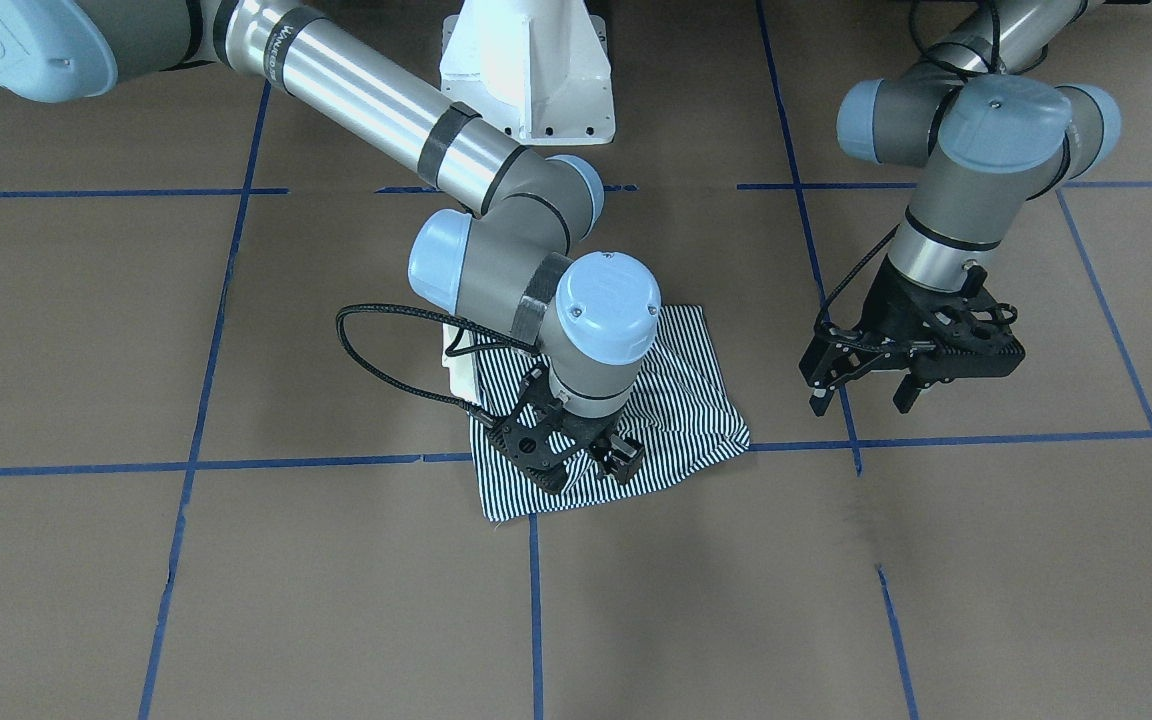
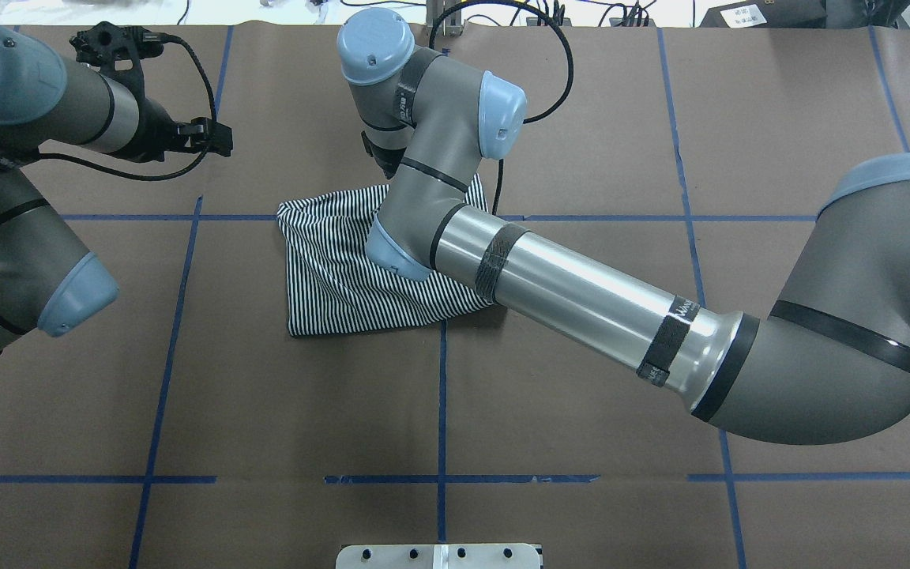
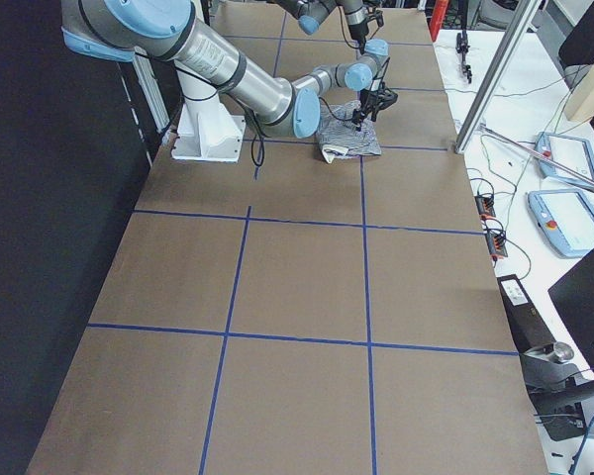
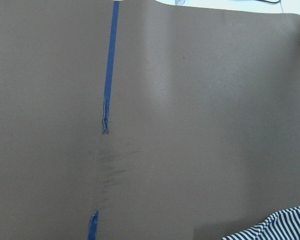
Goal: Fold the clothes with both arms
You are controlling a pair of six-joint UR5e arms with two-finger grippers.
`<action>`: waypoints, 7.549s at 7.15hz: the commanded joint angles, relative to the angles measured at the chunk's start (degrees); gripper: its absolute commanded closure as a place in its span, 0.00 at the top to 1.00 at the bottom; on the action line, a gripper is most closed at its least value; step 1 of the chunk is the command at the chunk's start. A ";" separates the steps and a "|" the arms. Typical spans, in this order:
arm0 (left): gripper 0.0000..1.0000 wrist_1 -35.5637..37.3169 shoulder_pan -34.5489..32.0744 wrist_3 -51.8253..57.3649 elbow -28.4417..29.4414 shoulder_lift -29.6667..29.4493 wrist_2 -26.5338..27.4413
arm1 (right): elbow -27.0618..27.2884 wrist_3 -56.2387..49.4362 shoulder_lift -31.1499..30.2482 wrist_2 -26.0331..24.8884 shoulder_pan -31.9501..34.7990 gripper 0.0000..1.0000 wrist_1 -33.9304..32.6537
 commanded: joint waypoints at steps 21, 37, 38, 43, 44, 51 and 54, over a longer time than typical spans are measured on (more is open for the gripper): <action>1.00 0.79 -4.80 4.65 -1.85 0.75 -3.32 | 31.22 -36.77 -20.46 5.87 18.29 1.00 -16.07; 1.00 16.00 -38.48 70.26 4.82 24.14 -19.69 | 45.31 -114.35 -74.50 28.47 58.23 1.00 -10.11; 1.00 16.00 -38.48 70.18 4.82 24.31 -19.69 | 45.40 -112.75 -74.50 28.38 58.32 1.00 -8.10; 1.00 16.09 -38.48 68.78 4.99 24.31 -19.86 | 49.00 -104.92 -73.89 25.48 56.12 1.00 -7.81; 1.00 16.09 -38.39 61.81 5.78 24.31 -23.61 | 49.01 -104.82 -73.89 25.56 56.12 1.00 -7.81; 1.00 15.47 -38.39 56.82 6.49 24.31 -27.34 | 49.01 -103.50 -73.98 26.27 56.12 1.00 -7.72; 1.00 15.47 -38.39 56.82 6.49 24.31 -27.33 | 49.01 -103.50 -73.98 26.27 56.12 1.00 -7.72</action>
